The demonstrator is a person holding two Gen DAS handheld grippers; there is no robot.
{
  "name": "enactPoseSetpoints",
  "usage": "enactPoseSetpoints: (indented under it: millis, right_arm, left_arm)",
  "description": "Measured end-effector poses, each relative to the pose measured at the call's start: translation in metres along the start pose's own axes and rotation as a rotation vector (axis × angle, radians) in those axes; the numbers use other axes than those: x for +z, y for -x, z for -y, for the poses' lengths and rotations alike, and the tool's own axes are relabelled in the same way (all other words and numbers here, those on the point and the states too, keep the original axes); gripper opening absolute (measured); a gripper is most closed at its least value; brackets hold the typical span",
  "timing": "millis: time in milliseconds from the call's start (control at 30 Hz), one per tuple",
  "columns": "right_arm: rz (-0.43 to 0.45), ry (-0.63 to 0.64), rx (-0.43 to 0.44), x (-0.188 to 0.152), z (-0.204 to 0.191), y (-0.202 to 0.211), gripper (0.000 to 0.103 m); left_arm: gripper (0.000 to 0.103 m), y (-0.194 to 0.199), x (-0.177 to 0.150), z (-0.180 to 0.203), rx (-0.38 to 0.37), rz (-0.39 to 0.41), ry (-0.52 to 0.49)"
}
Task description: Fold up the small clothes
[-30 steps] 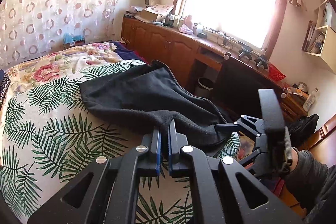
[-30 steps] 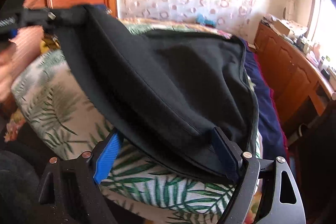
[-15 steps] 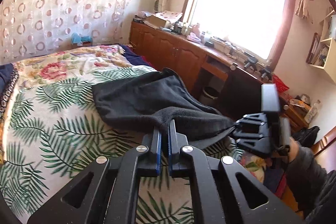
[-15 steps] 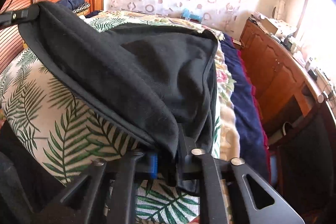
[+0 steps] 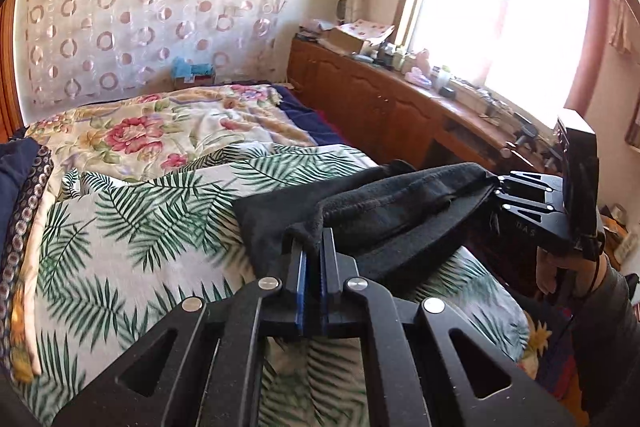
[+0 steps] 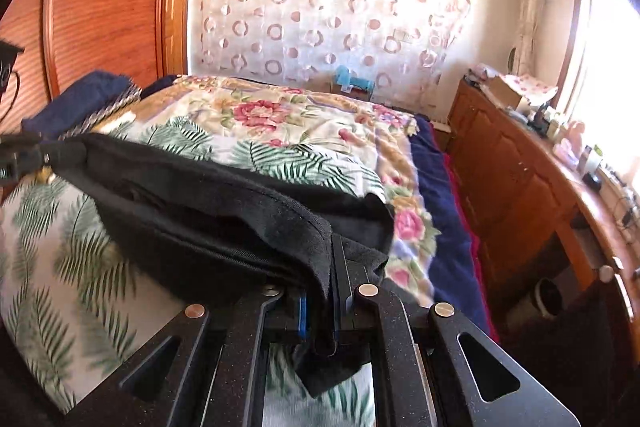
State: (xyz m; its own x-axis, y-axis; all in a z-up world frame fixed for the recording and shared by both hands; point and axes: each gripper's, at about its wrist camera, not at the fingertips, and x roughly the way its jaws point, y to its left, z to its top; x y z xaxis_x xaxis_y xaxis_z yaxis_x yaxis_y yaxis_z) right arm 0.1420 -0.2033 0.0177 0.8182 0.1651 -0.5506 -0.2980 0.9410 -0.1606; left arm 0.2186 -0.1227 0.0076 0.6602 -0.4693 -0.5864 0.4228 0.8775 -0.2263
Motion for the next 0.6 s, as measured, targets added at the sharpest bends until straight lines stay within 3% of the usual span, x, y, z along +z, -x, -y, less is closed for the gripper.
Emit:
enactPoseSetpoints:
  millis: [233,367,433,500,600]
  right_arm:
    - [-0.009,-0.025,0.025,0.015,0.011,-0.055,0.008]
    - [-0.038,-0.038,0.055,0.019,0.025,-0.069,0.008]
    - [-0.049,-0.059,0.072,0.028,0.036,-0.075,0.01]
    - [-0.055,-0.079,0.083,0.031,0.044,-0.078,0.018]
    - [-0.042,-0.085,0.08,0.039,0.049,-0.08,0.039]
  left_arm:
    - [0.006,-0.042,0.017,-0.017,0.016,-0.042,0.008]
    - [0.009,-0.061,0.021,-0.028,-0.015,-0.087,0.034]
    - [0.033,-0.063,0.023,-0.03,-0.026,-0.089,0.043]
    - [0.044,-0.058,0.024,-0.031,-0.026,-0.064,0.038]
    - [0.064,-0.052,0.028,-0.033,-0.033,-0.041,0.037]
